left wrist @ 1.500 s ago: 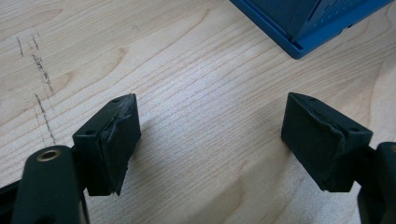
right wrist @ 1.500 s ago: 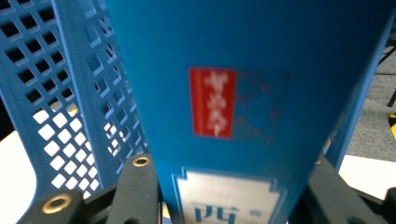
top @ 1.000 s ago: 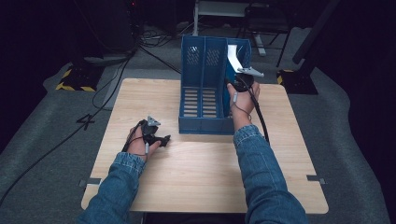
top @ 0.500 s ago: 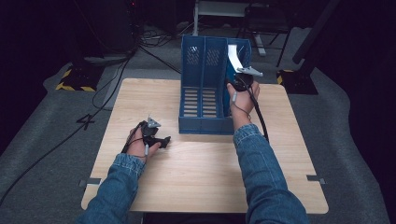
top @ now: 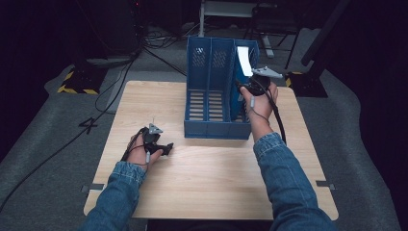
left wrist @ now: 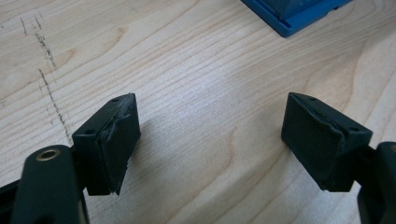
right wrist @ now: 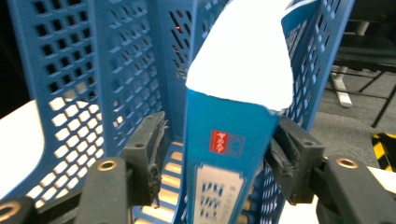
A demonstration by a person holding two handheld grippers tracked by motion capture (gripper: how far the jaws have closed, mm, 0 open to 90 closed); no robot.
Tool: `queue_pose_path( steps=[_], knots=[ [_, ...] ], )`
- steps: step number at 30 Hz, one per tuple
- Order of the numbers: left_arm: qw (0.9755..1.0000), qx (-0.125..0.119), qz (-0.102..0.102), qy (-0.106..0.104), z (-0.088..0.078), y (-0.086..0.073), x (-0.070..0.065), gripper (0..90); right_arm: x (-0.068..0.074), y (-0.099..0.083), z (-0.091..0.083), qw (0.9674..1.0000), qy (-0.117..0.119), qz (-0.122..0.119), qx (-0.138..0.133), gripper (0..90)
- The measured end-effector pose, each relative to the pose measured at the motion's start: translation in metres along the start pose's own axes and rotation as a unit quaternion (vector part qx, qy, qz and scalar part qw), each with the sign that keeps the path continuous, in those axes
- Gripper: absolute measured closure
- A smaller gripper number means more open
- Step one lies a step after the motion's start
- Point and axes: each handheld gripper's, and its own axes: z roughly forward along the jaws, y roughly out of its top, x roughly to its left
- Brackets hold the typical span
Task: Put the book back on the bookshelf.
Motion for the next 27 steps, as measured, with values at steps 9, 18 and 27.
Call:
queue_pose_path(
  steps=[9, 18, 27],
  knots=[
    [1.0000, -0.002, 0.000, -0.003, -0.005, -0.006, 0.001, 20.0, -0.006, 0.010, -0.056, 0.9982, 0.051, -0.030, -0.009, 39.5],
    [1.0000, -0.001, 0.002, 0.000, -0.009, -0.009, 0.002, 19.6, -0.015, 0.000, -0.109, 0.9947, 0.091, -0.041, 0.021, 36.3],
    [1.0000, 0.000, -0.003, -0.001, -0.007, -0.008, 0.002, 18.5, -0.032, -0.026, -0.132, 0.9872, 0.136, -0.022, 0.080, 36.6]
  ],
)
